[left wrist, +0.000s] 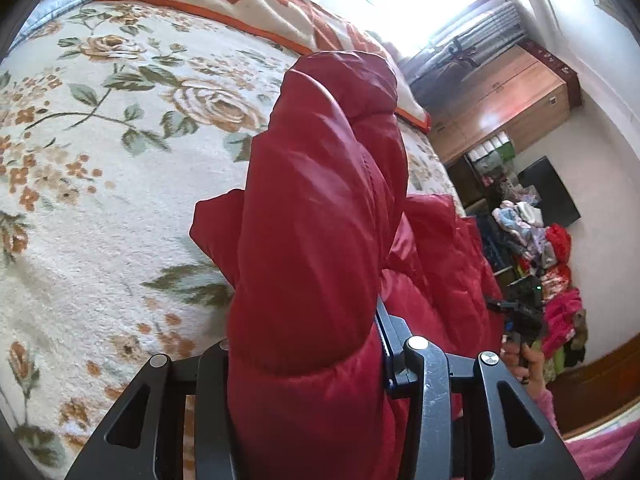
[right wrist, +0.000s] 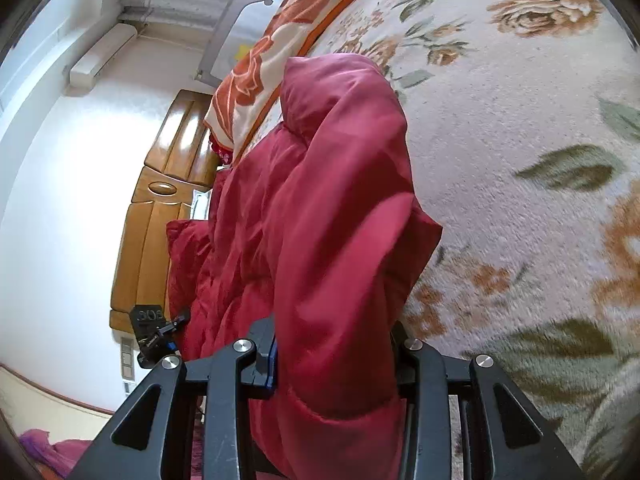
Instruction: Fold large clothes
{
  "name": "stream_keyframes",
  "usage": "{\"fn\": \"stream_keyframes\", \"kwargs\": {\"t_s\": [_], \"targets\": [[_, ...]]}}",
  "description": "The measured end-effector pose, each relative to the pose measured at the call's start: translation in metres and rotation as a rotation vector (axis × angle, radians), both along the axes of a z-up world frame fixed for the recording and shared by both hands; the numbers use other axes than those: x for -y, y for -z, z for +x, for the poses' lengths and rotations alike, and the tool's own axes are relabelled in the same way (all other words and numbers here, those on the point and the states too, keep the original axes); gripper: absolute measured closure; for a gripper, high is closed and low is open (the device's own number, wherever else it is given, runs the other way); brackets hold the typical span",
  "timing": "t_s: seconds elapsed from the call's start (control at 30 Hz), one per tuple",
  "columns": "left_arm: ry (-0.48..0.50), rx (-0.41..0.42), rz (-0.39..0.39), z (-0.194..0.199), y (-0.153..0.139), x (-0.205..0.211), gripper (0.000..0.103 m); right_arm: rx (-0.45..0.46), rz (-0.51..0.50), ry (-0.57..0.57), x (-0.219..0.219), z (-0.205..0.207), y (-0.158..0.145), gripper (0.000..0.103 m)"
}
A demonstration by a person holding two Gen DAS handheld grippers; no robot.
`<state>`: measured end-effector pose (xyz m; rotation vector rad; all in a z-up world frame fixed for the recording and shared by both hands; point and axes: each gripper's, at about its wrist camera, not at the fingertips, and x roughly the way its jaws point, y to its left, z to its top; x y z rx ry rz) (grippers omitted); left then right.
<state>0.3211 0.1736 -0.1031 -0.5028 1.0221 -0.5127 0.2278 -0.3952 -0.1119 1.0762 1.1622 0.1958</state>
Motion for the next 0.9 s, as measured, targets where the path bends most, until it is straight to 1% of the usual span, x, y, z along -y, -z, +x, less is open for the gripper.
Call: {"fn": "stream_keyframes", "kwargs": {"t_s": [0.03, 0.07, 0.17, 0.23, 0.3, 0.37, 0.43, 0.5, 0.6, 0.7, 0.8, 0.87, 0.9], "targets": [[-0.008, -0.01, 0.004, 0.004, -0.001, 0.0, 0.063, -0.002, -0.02, 0.003, 0.001, 0.001, 0.003, 0.067], [-0.021, -0.022, 0.006, 0.003, 0.006, -0.003, 0.062, -0.004, -0.033, 0.007, 0.001, -0.001, 0.006, 0.067], [-0.048, -0.064, 0.008, -0.008, 0.017, -0.009, 0.061, -0.013, -0.058, 0.024, 0.003, -0.005, 0.017, 0.065], [-0.065, -0.081, 0.002, -0.014, 0.026, -0.013, 0.058, -0.03, -0.055, 0.039, 0.004, -0.011, 0.026, 0.062], [-0.08, -0.091, -0.003, -0.018, 0.031, -0.014, 0.055, -0.031, -0.073, 0.045, 0.003, -0.013, 0.033, 0.059], [-0.097, -0.093, 0.025, -0.02, 0.034, -0.012, 0.052, -0.025, -0.087, 0.051, 0.001, -0.018, 0.036, 0.056], [-0.11, -0.085, 0.08, -0.022, 0.031, -0.006, 0.048, -0.024, -0.114, 0.054, 0.0, -0.021, 0.038, 0.051], [-0.122, -0.07, 0.147, -0.026, 0.023, 0.004, 0.046, -0.035, -0.127, 0.065, -0.001, -0.023, 0.041, 0.048], [-0.149, -0.059, 0.21, -0.032, 0.015, 0.011, 0.039, -0.056, -0.169, 0.082, -0.003, -0.028, 0.04, 0.038], [-0.169, -0.051, 0.238, -0.036, 0.009, 0.016, 0.038, -0.064, -0.221, 0.086, -0.006, -0.031, 0.035, 0.032], [-0.182, -0.059, 0.262, -0.037, 0.0, 0.026, 0.036, -0.067, -0.263, 0.08, -0.009, -0.031, 0.031, 0.032], [-0.188, -0.069, 0.269, -0.037, -0.002, 0.028, 0.034, -0.075, -0.287, 0.076, -0.009, -0.029, 0.03, 0.032], [-0.194, -0.072, 0.267, -0.038, -0.005, 0.031, 0.033, -0.081, -0.298, 0.078, -0.01, -0.029, 0.029, 0.029]]}}
